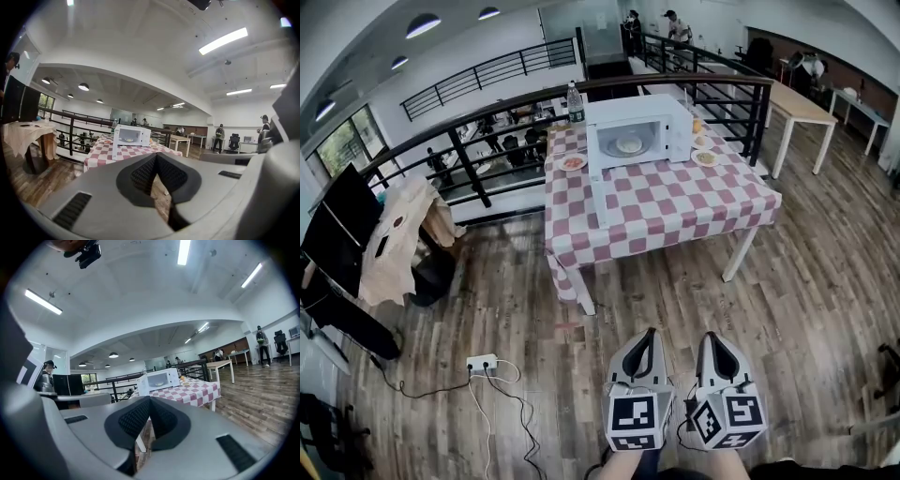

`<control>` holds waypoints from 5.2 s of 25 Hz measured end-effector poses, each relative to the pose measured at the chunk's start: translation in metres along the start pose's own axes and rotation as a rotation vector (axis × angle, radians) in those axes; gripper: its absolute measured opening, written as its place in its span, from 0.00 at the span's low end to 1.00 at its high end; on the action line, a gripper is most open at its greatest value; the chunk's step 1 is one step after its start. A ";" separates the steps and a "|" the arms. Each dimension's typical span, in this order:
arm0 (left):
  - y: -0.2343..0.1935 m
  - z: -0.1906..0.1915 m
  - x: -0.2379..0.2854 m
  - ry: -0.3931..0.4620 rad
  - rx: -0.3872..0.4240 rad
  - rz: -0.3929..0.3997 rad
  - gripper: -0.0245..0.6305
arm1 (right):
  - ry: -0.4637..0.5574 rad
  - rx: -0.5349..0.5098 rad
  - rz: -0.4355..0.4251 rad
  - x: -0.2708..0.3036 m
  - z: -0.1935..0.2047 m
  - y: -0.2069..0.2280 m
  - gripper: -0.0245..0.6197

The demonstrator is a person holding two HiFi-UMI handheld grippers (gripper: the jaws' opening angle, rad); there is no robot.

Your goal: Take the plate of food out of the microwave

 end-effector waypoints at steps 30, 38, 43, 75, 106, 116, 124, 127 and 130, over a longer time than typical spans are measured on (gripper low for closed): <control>-0.055 -0.019 0.165 -0.021 -0.009 -0.075 0.05 | -0.051 0.007 -0.034 0.180 -0.027 0.052 0.03; -0.053 -0.041 0.234 0.005 -0.004 -0.135 0.05 | -0.045 -0.019 -0.098 0.244 -0.057 0.087 0.03; -0.051 -0.051 0.274 0.032 0.000 -0.157 0.05 | -0.036 -0.028 -0.137 0.279 -0.071 0.107 0.03; -0.101 -0.060 0.444 0.011 -0.012 -0.147 0.05 | -0.048 -0.033 -0.134 0.450 -0.084 0.156 0.03; -0.198 -0.075 0.595 -0.031 -0.040 -0.122 0.05 | -0.095 -0.030 -0.105 0.626 -0.092 0.159 0.03; -0.211 -0.065 0.617 -0.061 -0.076 -0.190 0.05 | -0.119 -0.017 -0.148 0.657 -0.090 0.169 0.03; -0.215 -0.053 0.650 -0.095 -0.107 -0.253 0.05 | -0.167 -0.014 -0.219 0.696 -0.084 0.183 0.03; -0.216 -0.050 0.665 -0.104 -0.119 -0.275 0.05 | -0.184 -0.035 -0.248 0.713 -0.082 0.190 0.03; -0.217 -0.046 0.677 -0.117 -0.127 -0.305 0.05 | -0.214 -0.043 -0.277 0.728 -0.076 0.197 0.03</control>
Point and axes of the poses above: the fingertips, and each gripper's own axes: x forward along the fingers, y to its right, z out of its underside, the point moved 6 cm from there along -x, backward along the fingers, and after that the axes turned 3 degrees about -z, right-handed, at the moved point
